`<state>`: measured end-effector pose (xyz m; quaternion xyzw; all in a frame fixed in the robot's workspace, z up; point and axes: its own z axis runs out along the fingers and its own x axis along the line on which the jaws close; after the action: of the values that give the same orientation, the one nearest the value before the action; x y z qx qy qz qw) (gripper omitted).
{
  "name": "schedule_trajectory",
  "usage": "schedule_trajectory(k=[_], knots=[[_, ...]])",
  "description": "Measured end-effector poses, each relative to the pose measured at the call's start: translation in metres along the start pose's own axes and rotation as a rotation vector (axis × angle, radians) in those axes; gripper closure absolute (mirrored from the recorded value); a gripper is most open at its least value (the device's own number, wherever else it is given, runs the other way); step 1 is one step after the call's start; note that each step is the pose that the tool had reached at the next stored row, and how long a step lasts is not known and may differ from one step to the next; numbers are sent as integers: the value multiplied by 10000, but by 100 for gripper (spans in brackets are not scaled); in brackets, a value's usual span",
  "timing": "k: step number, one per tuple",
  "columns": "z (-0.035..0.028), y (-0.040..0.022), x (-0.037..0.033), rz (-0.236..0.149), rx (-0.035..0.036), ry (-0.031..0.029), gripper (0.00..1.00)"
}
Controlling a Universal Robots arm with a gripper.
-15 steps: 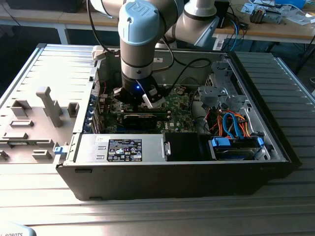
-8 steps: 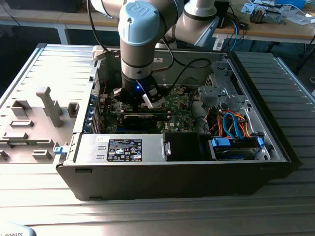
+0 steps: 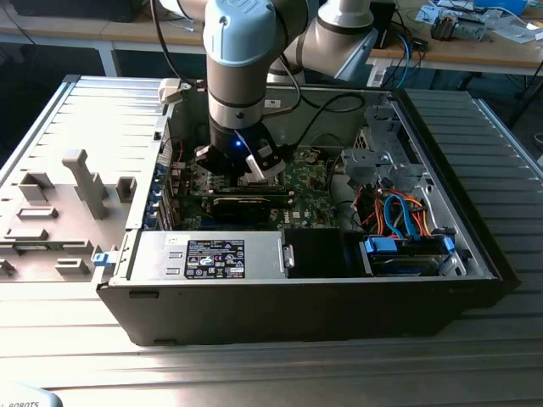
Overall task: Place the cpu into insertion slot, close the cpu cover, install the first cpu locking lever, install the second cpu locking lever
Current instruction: 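Install the second cpu locking lever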
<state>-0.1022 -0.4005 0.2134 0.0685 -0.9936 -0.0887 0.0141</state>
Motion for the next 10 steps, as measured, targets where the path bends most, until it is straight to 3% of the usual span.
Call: schedule_trajectory(k=[1,3,8,10], knots=[[-2,4,-10,7,101,13,89],[0,19,-51,28,370,52,89],[4,54,-188,49,392,116,89],[7,79,-291,61,385,160,89]])
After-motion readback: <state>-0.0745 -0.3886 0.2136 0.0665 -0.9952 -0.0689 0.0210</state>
